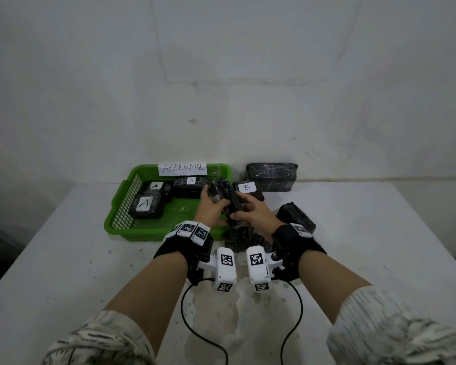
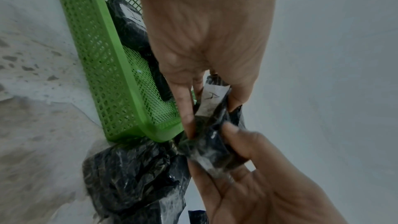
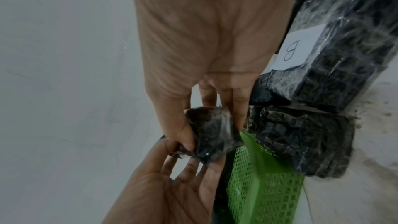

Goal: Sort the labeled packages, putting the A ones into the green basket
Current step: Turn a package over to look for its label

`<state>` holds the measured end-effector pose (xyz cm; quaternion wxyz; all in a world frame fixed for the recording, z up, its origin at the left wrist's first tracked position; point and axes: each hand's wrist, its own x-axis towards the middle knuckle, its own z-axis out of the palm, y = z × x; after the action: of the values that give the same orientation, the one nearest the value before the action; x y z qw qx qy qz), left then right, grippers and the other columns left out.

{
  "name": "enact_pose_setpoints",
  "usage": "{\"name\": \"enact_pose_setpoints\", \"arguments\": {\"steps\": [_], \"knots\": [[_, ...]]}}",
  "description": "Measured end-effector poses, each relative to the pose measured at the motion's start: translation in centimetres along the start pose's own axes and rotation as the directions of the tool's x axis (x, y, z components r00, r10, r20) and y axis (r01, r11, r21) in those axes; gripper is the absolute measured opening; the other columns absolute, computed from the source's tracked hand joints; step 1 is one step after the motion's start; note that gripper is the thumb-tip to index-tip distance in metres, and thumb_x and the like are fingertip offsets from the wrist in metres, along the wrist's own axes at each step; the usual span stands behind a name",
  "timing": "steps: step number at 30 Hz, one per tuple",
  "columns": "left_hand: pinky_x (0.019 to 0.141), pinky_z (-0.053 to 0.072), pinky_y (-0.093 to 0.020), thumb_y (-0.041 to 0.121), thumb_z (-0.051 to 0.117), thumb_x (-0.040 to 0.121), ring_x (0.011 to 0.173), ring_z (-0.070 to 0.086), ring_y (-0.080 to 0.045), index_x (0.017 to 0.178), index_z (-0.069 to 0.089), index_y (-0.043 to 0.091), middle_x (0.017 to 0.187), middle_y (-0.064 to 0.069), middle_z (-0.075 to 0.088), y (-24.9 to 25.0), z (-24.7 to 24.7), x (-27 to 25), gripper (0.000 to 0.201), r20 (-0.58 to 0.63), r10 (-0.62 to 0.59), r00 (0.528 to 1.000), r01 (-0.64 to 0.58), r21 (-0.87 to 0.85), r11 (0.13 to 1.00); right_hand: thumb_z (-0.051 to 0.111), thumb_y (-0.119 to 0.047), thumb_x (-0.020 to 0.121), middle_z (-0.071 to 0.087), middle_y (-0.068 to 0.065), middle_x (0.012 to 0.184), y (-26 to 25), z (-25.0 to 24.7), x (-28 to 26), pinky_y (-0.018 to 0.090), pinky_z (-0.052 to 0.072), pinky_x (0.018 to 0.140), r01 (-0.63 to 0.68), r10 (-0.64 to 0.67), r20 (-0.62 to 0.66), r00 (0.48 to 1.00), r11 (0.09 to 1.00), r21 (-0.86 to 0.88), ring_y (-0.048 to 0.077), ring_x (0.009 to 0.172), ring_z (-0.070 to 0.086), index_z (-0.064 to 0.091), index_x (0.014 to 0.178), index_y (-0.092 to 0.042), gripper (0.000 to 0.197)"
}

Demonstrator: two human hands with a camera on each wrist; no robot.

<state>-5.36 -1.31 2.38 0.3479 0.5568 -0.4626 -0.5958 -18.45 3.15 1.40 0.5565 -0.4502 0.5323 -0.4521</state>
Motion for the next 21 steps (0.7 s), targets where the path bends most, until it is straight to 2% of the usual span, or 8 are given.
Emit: {"name": "enact_pose_setpoints", "arguments": {"steps": [2,4,6,9,12,14,17,21], "knots": [[0.074,0.049,-0.042,0.005,0.057,0.089,0.125,0.046,-0.038,0.150,0.006,0.023,0.143,-0.019,0.039,0.1,-0.2,0.0,0.082,0.033,-0.006,0.999,0.006,-0.015,1.000,0.059,0.010,0.084,0.058,0.014,0.101,0.0,0.0,0.3,0.038,0.057,0.074,-0.018,0.018,-0.023,1.000,1.000,-0.001,0.026,0.084,0.063,0.050,0.124,-0.013,0.047],[0.080,0.048,-0.040,0.015,0.062,0.088,0.130,0.039,-0.036,0.148,0.011,0.029,0.149,-0.014,0.028,0.3,-0.4,-0.2,0.080,0.082,0.021,0.996,-0.025,0.057,0.998,0.053,0.004,0.089,0.057,0.010,0.095,0.0,-0.2,0.6,0.033,0.053,0.062,-0.041,0.048,-0.131,0.990,0.998,0.056,0.022,0.072,0.060,0.051,0.110,-0.012,0.027],[0.091,0.047,-0.045,0.029,0.066,0.085,0.133,0.032,-0.037,0.146,0.019,0.037,0.151,-0.013,0.018,0.3,-0.6,-0.4,0.077,0.117,0.038,0.992,-0.064,0.230,0.971,0.051,-0.003,0.092,0.056,0.007,0.092,0.0,-0.4,0.9,0.033,0.050,0.058,-0.039,0.073,-0.195,0.978,0.985,0.170,0.022,0.073,0.058,0.052,0.102,-0.019,0.018],[0.111,0.030,-0.048,0.038,0.065,0.084,0.138,0.022,-0.035,0.142,0.029,0.039,0.151,-0.012,0.010,-0.1,-0.7,-0.8,0.068,0.172,0.019,0.985,-0.082,0.366,0.927,0.052,-0.021,0.096,0.062,0.004,0.095,-0.4,-0.6,0.5,0.025,0.046,0.049,-0.043,0.085,-0.144,0.986,0.960,0.275,0.021,0.074,0.061,0.059,0.103,-0.025,0.010],[0.108,0.033,-0.044,0.034,0.060,0.089,0.136,0.033,-0.029,0.142,0.030,0.032,0.150,-0.010,0.029,0.2,-0.4,-1.4,0.061,0.224,-0.021,0.974,-0.029,0.217,0.976,0.051,-0.033,0.096,0.069,0.006,0.094,-0.9,-0.7,0.0,0.023,0.048,0.051,-0.089,0.115,-0.046,0.992,0.922,0.377,0.024,0.075,0.066,0.064,0.110,-0.014,0.027],[0.103,0.037,-0.046,0.027,0.054,0.094,0.134,0.036,-0.029,0.145,0.028,0.026,0.148,-0.009,0.034,0.4,-0.3,-1.4,0.057,0.216,-0.049,0.975,0.016,0.151,0.988,0.051,-0.025,0.096,0.067,0.009,0.096,-1.1,-0.9,-0.3,0.021,0.050,0.051,-0.088,0.100,-0.005,0.995,0.893,0.441,0.023,0.071,0.068,0.063,0.109,-0.010,0.023],[0.102,0.037,-0.050,0.027,0.053,0.094,0.134,0.036,-0.029,0.143,0.032,0.025,0.147,-0.009,0.036,0.7,-0.3,-1.3,0.054,0.203,-0.051,0.978,0.025,0.128,0.991,0.050,-0.013,0.096,0.064,0.012,0.099,-1.3,-1.0,-0.4,0.020,0.052,0.049,-0.083,0.090,0.011,0.996,0.863,0.499,0.023,0.068,0.070,0.059,0.117,-0.006,0.024],[0.102,0.038,-0.044,0.033,0.054,0.093,0.129,0.042,-0.023,0.138,0.041,0.027,0.142,-0.007,0.046,0.8,-0.5,-0.9,0.047,0.182,-0.030,0.983,0.003,0.144,0.990,0.050,0.000,0.093,0.067,0.014,0.095,-1.4,-0.8,-0.5,0.020,0.053,0.049,-0.080,0.084,0.018,0.996,0.826,0.558,0.026,0.070,0.071,0.059,0.115,-0.006,0.024]]}}
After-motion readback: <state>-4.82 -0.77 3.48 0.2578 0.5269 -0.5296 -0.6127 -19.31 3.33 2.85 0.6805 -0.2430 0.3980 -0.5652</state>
